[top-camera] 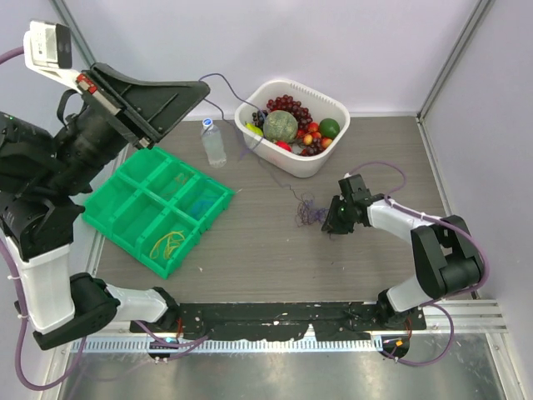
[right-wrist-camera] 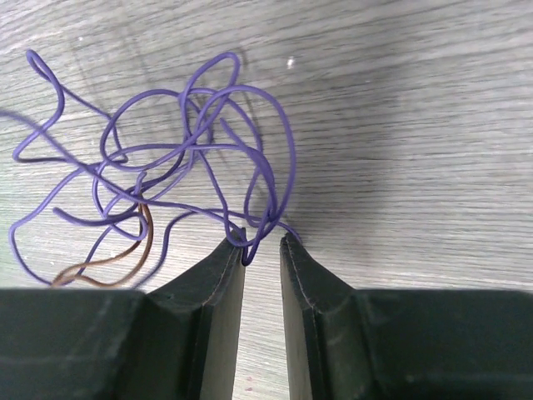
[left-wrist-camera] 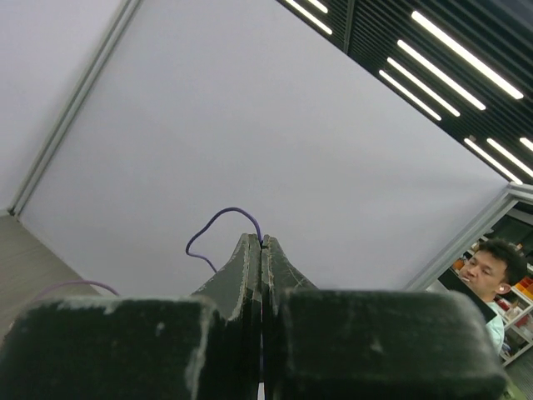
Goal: Untangle the cables
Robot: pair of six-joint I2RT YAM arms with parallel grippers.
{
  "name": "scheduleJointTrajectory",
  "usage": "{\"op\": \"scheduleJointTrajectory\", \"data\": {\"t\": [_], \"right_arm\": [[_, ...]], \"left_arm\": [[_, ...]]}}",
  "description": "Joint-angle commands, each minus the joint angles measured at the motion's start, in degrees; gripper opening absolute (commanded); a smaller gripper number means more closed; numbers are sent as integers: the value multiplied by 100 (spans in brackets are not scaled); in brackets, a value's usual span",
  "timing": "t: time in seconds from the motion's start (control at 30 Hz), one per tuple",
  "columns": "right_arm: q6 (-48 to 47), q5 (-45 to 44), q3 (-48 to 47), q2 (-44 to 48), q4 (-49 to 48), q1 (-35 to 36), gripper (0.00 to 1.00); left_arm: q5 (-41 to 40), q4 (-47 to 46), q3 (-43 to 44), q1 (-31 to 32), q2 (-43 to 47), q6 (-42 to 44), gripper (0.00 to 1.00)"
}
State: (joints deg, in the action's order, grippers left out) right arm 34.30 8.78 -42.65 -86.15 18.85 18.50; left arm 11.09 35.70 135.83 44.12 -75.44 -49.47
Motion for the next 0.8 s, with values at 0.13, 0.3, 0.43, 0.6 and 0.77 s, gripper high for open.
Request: {"op": "scheduleJointTrajectory", "data": {"t": [0.13,0.3,0.43,0.6,0.77], "right_arm": [[-407,-639,-68,204,312,-101,29],[-504,-851,-24,133,400,-329,29],[-477,-1132,-6,134,514,-567,29],[-469,-1650,-155,125,901,-1040,30],[-539,-1898,-401,546,1164,-1217,32]], "left_arm": [[-389,-371,163,-9,12,-106,0],[-643,-634,567,-8,99,77,0],[-1056,-915,261,-9,529,491,0],[-1803,-1171,-565,-9,1119,509,0],[-1821,-838,-777,0,1111,360,0]]}}
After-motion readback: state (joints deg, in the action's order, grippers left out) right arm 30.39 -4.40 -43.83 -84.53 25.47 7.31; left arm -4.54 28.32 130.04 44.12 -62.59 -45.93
